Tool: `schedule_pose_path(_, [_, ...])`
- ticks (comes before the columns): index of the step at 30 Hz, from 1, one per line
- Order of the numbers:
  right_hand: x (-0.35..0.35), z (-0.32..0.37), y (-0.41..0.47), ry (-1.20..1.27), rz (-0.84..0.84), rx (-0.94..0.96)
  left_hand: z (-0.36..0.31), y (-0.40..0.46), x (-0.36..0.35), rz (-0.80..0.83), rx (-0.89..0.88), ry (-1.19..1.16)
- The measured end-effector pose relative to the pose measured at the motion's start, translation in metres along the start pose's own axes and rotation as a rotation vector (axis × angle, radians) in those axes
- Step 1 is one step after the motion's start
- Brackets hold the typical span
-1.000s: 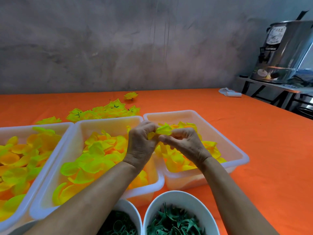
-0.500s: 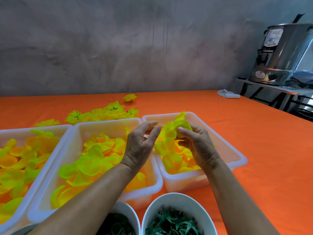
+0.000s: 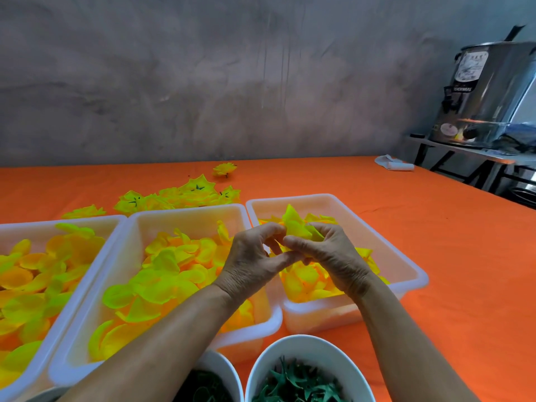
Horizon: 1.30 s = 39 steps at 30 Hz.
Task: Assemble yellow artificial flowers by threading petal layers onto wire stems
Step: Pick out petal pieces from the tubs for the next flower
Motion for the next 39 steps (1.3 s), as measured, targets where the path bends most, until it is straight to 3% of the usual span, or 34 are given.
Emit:
schedule_pose_path(7, [-0.003,0.003,0.000,-0.003,0.000,0.019,0.014,0.000,-0.007,0.078,0.144,-0.212])
schedule_pose_path(19, [-0.003,0.002,0.001,0.063,-0.021,-0.042,0.029,-0.004,-0.009,0.053,0.421,-0.516])
schedule_pose_path(24, [0.002,-0.006,0.001,0.059,-0.039,-0.090,0.033,-0.005,-0.009,0.051,0.450,-0.538])
schedule_pose_path(31, [-0.003,-0.003,0.002,0.033,-0.005,-0.026,0.021,-0.005,-0.015,0.141,0.330,-0.396])
schedule_pose_path(36, [-0.002,0.000,0.000,0.028,-0.040,-0.033,0.028,-0.004,-0.010,0.067,0.350,-0.440])
schedule_pose_path(39, [0.010,-0.002,0.001,0.028,-0.157,-0.043,0.034,-0.005,-0.002,-0.026,0.407,-0.503])
Point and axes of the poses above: each hand's wrist, its own y-axis towards the middle knuckle, its own x-axis out of the back of the hand, z = x × y, the point moved 9 cm from there along y, towards the middle knuckle, and after that the axes turned 2 degrees about -x, right-handed, at the moved point
